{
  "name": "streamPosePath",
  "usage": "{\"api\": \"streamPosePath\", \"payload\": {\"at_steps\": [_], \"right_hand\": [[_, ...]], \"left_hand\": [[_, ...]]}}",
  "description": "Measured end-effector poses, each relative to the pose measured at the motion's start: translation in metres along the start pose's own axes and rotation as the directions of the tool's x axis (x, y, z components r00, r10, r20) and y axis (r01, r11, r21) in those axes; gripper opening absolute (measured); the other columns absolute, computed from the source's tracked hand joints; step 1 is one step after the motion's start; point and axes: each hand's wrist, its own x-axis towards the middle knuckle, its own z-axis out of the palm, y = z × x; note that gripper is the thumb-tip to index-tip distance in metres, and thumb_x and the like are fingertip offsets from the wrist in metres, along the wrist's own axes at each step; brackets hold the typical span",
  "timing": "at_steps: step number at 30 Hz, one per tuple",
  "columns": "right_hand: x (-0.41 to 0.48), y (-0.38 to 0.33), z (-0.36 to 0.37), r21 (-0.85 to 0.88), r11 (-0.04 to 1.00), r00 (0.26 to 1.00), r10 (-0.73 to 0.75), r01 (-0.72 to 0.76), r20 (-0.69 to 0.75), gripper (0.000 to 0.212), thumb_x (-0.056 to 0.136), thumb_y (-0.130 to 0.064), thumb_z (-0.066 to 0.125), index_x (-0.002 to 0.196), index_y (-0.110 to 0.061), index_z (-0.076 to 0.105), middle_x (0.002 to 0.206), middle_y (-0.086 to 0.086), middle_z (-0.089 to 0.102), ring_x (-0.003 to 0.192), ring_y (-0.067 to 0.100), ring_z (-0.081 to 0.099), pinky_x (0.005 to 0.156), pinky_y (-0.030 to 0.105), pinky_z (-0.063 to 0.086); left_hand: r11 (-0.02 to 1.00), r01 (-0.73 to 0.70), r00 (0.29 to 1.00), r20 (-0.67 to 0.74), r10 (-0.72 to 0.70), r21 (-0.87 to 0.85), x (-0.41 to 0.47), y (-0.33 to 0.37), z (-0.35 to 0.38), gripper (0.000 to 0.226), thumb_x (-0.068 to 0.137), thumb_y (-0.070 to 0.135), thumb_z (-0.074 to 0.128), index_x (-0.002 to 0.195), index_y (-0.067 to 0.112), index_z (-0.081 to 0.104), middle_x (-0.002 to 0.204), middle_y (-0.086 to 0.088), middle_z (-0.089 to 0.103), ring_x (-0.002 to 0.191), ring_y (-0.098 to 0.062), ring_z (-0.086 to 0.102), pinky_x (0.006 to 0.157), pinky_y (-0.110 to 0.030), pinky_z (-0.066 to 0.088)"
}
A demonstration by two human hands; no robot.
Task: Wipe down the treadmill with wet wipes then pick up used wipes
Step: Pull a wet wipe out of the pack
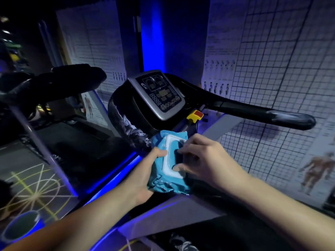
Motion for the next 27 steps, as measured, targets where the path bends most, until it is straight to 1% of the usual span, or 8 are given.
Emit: {"api": "streamPosePath", "payload": {"at_steps": [4,9,13,16,19,22,25,27], "right_hand": [[0.019,-0.021,0.038,-0.083,0.994,0.994,-0.073,0.066,-0.076,0.029,0.089,-0.04,0.066,0.101,-0.016,0.079,0.104,-0.002,0.066,0.086,0.016,0.067,0.069,0.036,0.059],[0.053,-0.059,0.086,-0.337,0.93,0.986,-0.162,0.144,-0.027,0.027,0.093,-0.026,0.054,0.1,-0.013,0.076,0.104,0.003,0.07,0.084,0.028,0.067,0.061,0.039,0.057],[0.072,-0.09,0.121,-0.494,0.852,0.976,-0.217,0.175,-0.029,0.014,0.094,-0.018,0.059,0.086,-0.013,0.069,0.094,0.001,0.068,0.076,0.024,0.062,0.056,0.037,0.051],[0.083,-0.105,0.141,-0.494,0.857,0.982,-0.189,0.151,-0.028,0.016,0.095,-0.014,0.056,0.082,-0.012,0.064,0.088,0.003,0.064,0.074,0.026,0.058,0.056,0.041,0.05],[0.098,-0.119,0.15,-0.415,0.907,0.996,-0.088,0.073,-0.017,0.017,0.089,-0.017,0.051,0.081,-0.01,0.063,0.082,0.004,0.062,0.069,0.027,0.058,0.054,0.041,0.051],[0.109,-0.135,0.149,-0.325,0.946,1.0,-0.02,0.018,-0.001,0.019,0.082,-0.021,0.048,0.076,-0.009,0.061,0.075,0.005,0.059,0.065,0.029,0.058,0.056,0.037,0.051],[0.116,-0.147,0.15,-0.301,0.953,1.0,-0.02,0.018,-0.005,0.019,0.08,-0.02,0.047,0.075,-0.008,0.061,0.072,0.005,0.058,0.063,0.027,0.056,0.062,0.031,0.044],[0.12,-0.147,0.147,-0.263,0.965,1.0,-0.023,0.02,-0.008,0.019,0.079,-0.021,0.047,0.075,-0.008,0.061,0.073,0.005,0.058,0.064,0.026,0.055,0.062,0.026,0.04]], "left_hand": [[1.0,-0.005,0.998,0.055,0.003,0.025,0.005,0.02,-0.035,0.039,0.073,0.033,0.069,0.105,0.013,0.079,0.103,-0.018,0.077,0.078,-0.029,0.076,0.068,-0.035,0.062],[0.995,-0.052,0.997,0.052,0.048,0.08,0.015,0.045,-0.098,0.047,0.075,0.028,0.071,0.118,0.009,0.075,0.111,-0.024,0.075,0.089,-0.034,0.075,0.074,-0.037,0.062],[0.985,0.012,0.997,0.074,-0.025,0.173,0.025,0.062,-0.142,0.032,0.1,0.007,0.056,0.128,0.001,0.068,0.123,-0.032,0.068,0.104,-0.039,0.071,0.067,-0.022,0.056],[0.982,-0.022,0.999,0.041,0.015,0.19,0.034,0.069,-0.17,0.026,0.101,0.007,0.054,0.119,0.005,0.073,0.097,-0.022,0.078,0.087,-0.028,0.076,0.075,-0.033,0.063],[0.986,-0.004,0.996,0.085,-0.01,0.166,0.032,0.071,-0.194,0.025,0.103,0.006,0.051,0.113,-0.005,0.071,0.079,-0.013,0.077,0.069,-0.012,0.074,0.061,-0.022,0.058],[0.992,-0.014,0.999,0.038,0.009,0.122,0.021,0.071,-0.203,0.028,0.102,0.014,0.053,0.121,-0.001,0.068,0.108,-0.029,0.073,0.098,-0.036,0.075,0.082,-0.041,0.063],[0.992,-0.025,0.998,0.057,0.018,0.126,0.007,0.072,-0.217,0.028,0.102,0.019,0.054,0.118,0.002,0.068,0.105,-0.031,0.074,0.093,-0.041,0.074,0.083,-0.048,0.062],[0.99,-0.032,0.998,0.061,0.024,0.136,0.006,0.077,-0.216,0.028,0.099,0.021,0.056,0.116,0.003,0.068,0.107,-0.035,0.071,0.101,-0.048,0.071,0.095,-0.06,0.056]]}}
